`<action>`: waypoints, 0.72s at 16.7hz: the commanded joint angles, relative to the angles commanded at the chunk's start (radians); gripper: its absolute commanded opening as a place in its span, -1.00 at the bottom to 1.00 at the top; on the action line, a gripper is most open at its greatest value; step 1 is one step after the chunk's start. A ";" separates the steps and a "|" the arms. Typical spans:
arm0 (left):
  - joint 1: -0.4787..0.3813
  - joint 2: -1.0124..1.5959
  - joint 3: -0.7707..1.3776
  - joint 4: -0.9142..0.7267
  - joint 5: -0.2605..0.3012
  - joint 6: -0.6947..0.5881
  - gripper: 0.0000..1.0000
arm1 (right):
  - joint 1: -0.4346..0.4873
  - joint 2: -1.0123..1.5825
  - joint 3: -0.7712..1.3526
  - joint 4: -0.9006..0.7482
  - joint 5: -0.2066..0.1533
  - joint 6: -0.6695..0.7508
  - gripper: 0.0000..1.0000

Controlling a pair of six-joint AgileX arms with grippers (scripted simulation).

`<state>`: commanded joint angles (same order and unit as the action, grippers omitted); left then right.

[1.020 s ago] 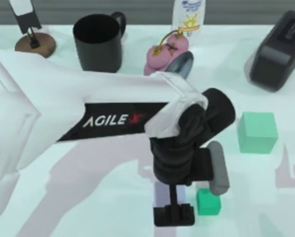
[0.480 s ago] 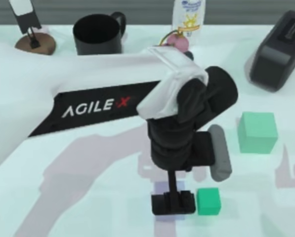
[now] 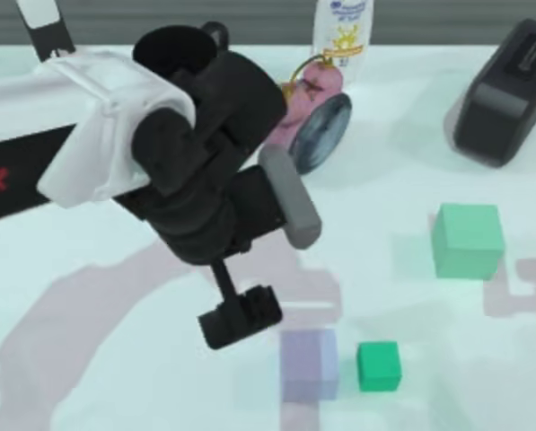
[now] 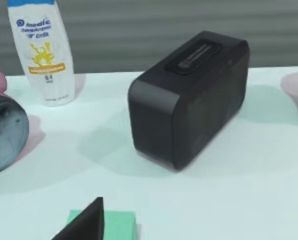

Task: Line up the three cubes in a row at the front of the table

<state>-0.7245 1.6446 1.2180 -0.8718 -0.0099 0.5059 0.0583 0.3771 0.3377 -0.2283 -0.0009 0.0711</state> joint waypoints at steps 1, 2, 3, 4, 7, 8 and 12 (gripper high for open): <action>0.041 -0.082 -0.066 0.043 -0.002 -0.026 1.00 | 0.012 0.095 0.072 -0.049 0.001 0.015 1.00; 0.084 -0.170 -0.136 0.088 -0.003 -0.054 1.00 | 0.024 0.198 0.147 -0.101 0.001 0.030 1.00; 0.129 -0.262 -0.208 0.136 -0.004 -0.083 1.00 | 0.037 0.308 0.224 -0.155 0.002 0.045 1.00; 0.174 -0.357 -0.282 0.185 -0.004 -0.112 1.00 | 0.050 0.423 0.302 -0.211 0.003 0.061 1.00; 0.313 -0.656 -0.511 0.338 -0.004 -0.204 1.00 | 0.091 0.764 0.536 -0.383 0.005 0.108 1.00; 0.359 -0.757 -0.587 0.390 -0.003 -0.235 1.00 | 0.104 0.871 0.611 -0.439 0.005 0.123 1.00; 0.528 -1.143 -0.866 0.589 0.001 -0.351 1.00 | 0.154 1.242 0.893 -0.642 0.006 0.181 1.00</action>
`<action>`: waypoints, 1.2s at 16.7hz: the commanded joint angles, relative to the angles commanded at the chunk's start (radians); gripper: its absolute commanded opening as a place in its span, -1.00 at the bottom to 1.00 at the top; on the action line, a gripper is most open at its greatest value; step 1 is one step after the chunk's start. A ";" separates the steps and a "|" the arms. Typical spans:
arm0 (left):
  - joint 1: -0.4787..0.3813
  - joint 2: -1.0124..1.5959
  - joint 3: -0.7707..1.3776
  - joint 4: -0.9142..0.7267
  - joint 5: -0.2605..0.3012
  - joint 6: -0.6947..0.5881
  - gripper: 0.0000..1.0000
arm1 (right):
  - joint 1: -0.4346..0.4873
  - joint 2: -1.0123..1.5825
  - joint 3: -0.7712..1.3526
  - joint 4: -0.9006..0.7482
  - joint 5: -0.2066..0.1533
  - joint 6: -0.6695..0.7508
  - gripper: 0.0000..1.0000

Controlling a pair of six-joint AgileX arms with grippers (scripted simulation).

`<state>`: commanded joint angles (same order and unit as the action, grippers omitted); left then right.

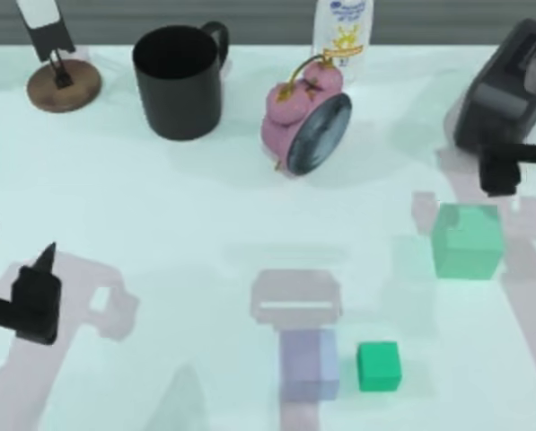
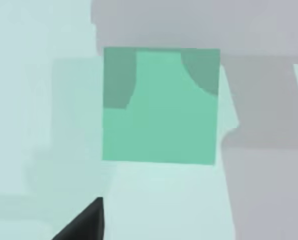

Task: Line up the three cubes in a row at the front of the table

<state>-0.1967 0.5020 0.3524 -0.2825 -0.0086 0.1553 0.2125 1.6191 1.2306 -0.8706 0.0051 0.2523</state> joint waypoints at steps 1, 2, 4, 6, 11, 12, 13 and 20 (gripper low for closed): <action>0.037 -0.087 -0.061 0.046 0.001 -0.026 1.00 | 0.011 0.078 0.064 -0.043 0.000 0.013 1.00; 0.072 -0.168 -0.118 0.089 0.003 -0.050 1.00 | 0.021 0.152 0.123 -0.083 -0.001 0.025 1.00; 0.132 -0.309 -0.216 0.167 0.005 -0.093 1.00 | 0.039 0.283 0.229 -0.149 -0.001 0.046 1.00; 0.178 -0.415 -0.290 0.228 0.007 -0.126 1.00 | 0.052 0.381 0.311 -0.198 -0.002 0.062 1.00; 0.217 -0.502 -0.352 0.282 0.009 -0.155 1.00 | 0.063 0.455 0.381 -0.237 -0.003 0.076 1.00; 0.217 -0.502 -0.352 0.282 0.009 -0.155 1.00 | 0.063 0.455 0.381 -0.237 -0.003 0.076 1.00; 0.217 -0.502 -0.352 0.282 0.009 -0.155 1.00 | 0.063 0.455 0.381 -0.237 -0.003 0.076 1.00; 0.217 -0.502 -0.352 0.282 0.009 -0.155 1.00 | 0.062 0.518 0.285 -0.074 -0.003 0.075 1.00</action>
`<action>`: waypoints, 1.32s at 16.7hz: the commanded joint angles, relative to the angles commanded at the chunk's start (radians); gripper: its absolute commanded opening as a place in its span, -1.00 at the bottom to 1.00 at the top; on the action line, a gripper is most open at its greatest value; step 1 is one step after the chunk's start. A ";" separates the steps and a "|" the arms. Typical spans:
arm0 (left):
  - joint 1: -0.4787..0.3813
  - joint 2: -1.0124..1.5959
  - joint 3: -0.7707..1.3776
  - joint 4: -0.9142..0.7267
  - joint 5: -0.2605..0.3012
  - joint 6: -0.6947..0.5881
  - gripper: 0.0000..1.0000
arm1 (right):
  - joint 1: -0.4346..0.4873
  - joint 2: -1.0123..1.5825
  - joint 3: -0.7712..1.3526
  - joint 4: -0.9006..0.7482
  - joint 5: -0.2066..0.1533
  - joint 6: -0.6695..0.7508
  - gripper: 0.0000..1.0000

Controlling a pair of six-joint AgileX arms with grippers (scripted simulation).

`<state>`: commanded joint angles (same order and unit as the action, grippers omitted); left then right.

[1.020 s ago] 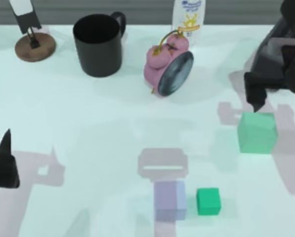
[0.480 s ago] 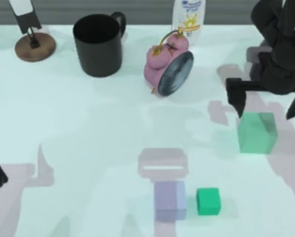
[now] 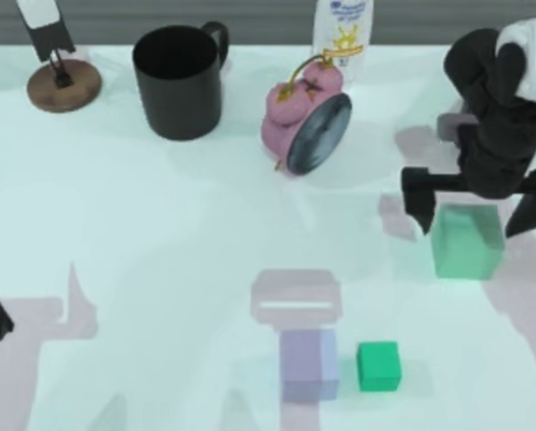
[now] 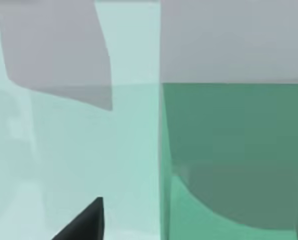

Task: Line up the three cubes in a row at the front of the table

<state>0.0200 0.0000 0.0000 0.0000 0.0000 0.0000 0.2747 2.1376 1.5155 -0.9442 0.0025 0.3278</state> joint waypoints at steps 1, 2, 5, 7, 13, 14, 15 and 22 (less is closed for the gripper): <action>0.000 0.000 0.000 0.000 0.000 0.000 1.00 | 0.001 0.018 -0.024 0.046 0.000 0.001 1.00; 0.000 0.000 0.000 0.000 0.000 0.000 1.00 | 0.001 0.034 -0.047 0.086 0.000 0.002 1.00; 0.000 0.000 0.000 0.000 0.000 0.000 1.00 | 0.003 0.064 -0.082 0.142 0.001 0.003 1.00; 0.000 0.000 0.000 0.000 0.000 0.000 1.00 | 0.003 0.065 -0.083 0.143 0.001 0.003 1.00; 0.000 0.000 0.000 0.000 0.000 0.000 1.00 | 0.003 0.065 -0.083 0.143 0.001 0.003 0.25; 0.000 0.000 0.000 0.000 0.000 0.000 1.00 | 0.003 0.065 -0.083 0.143 0.001 0.003 0.10; 0.000 0.000 0.000 0.000 0.000 0.000 1.00 | 0.003 0.065 -0.083 0.143 0.001 0.003 -0.06; 0.000 0.000 0.000 0.000 0.000 0.000 1.00 | 0.003 0.065 -0.083 0.143 0.001 0.003 -1.00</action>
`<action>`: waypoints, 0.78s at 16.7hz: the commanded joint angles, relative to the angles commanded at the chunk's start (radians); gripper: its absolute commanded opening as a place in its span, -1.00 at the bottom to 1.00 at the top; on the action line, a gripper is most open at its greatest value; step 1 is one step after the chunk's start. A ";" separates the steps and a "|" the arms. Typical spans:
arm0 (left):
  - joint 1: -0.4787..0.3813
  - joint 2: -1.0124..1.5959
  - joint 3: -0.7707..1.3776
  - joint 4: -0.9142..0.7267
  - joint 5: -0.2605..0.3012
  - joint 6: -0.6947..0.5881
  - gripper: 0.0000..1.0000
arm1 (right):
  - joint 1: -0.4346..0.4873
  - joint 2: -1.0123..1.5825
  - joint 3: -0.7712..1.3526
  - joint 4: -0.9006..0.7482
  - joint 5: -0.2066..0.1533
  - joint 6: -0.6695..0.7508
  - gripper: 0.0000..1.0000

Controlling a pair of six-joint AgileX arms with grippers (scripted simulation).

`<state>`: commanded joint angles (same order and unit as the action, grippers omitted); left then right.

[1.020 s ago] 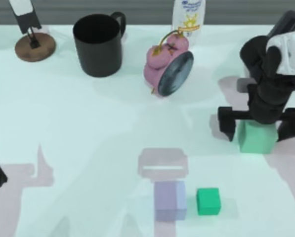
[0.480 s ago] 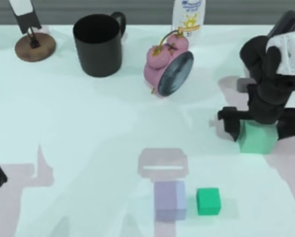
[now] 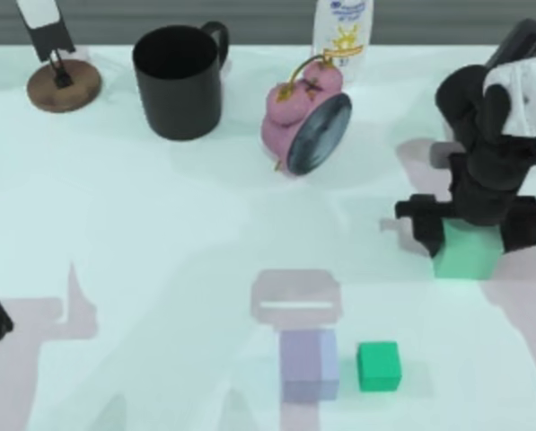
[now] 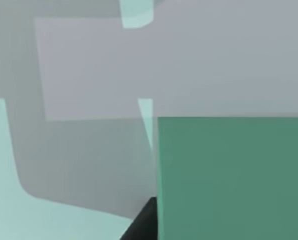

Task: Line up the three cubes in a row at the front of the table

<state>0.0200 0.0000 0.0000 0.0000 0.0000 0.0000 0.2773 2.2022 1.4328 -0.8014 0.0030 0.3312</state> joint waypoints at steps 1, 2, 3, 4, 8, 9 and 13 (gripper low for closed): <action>0.000 0.000 0.000 0.000 0.000 0.000 1.00 | 0.000 0.000 0.000 0.000 0.000 0.000 -1.00; 0.000 0.000 0.000 0.000 0.000 0.000 1.00 | 0.000 0.000 0.000 0.000 0.000 0.000 -1.00; 0.000 0.000 0.000 0.000 0.000 0.000 1.00 | 0.000 0.000 0.000 0.000 0.000 0.000 -1.00; 0.000 0.000 0.000 0.000 0.000 0.000 1.00 | 0.000 0.000 0.000 0.000 0.000 0.000 -1.00; 0.000 0.000 0.000 0.000 0.000 0.000 1.00 | -0.003 -0.012 0.003 -0.005 0.003 0.000 -1.00; 0.000 0.000 0.000 0.000 0.000 0.000 1.00 | -0.002 -0.013 0.005 -0.008 0.003 -0.001 -1.00; 0.000 0.000 0.000 0.000 0.000 0.000 1.00 | 0.002 -0.058 0.071 -0.126 0.003 0.000 -1.00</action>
<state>0.0200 0.0000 0.0000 0.0000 0.0000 0.0000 0.2794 2.1447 1.5042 -0.9274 0.0063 0.3308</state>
